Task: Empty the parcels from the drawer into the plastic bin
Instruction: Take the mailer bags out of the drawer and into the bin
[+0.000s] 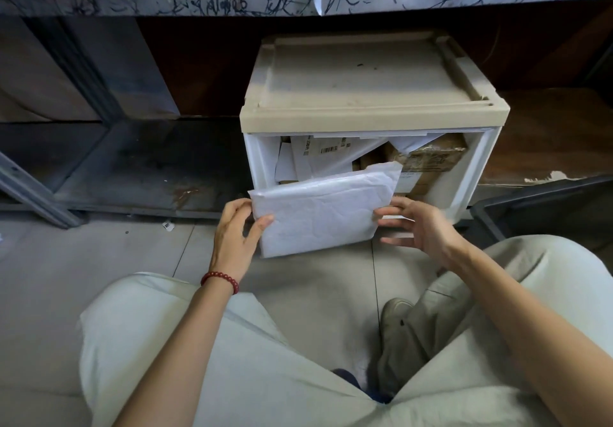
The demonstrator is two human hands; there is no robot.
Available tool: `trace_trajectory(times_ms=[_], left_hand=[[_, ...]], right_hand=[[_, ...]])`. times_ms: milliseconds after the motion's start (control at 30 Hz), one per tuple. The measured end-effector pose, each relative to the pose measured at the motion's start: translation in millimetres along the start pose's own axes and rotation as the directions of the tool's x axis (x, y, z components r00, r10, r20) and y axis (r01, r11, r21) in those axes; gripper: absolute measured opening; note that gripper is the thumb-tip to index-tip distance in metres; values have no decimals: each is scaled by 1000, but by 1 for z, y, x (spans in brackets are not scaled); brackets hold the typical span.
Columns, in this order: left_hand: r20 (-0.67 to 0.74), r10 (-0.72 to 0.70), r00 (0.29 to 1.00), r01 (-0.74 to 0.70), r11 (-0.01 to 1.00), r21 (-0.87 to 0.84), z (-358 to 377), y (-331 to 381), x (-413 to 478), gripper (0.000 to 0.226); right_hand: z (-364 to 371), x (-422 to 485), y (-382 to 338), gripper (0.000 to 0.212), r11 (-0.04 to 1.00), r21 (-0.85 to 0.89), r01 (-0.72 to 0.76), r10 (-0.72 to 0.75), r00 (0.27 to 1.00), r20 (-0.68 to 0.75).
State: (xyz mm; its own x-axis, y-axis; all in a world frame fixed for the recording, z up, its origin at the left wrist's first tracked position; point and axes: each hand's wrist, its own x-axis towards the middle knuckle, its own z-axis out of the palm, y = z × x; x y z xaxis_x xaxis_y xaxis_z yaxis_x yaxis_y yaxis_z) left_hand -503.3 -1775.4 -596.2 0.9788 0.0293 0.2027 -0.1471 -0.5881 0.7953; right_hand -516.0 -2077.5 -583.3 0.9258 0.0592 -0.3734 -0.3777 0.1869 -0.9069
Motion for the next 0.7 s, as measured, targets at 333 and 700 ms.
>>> trace_trajectory(times_ms=[333,700], left_hand=[[119,-106,987,123,981,-149,11,10,0,13],[15,77,997,-78,994,75,32,65,21,78]], right_hand=[[-1,10,18,45,902,-390,184,-194,981,13],[10,-9,-13,58,898,-179,403,-433,882,-187]])
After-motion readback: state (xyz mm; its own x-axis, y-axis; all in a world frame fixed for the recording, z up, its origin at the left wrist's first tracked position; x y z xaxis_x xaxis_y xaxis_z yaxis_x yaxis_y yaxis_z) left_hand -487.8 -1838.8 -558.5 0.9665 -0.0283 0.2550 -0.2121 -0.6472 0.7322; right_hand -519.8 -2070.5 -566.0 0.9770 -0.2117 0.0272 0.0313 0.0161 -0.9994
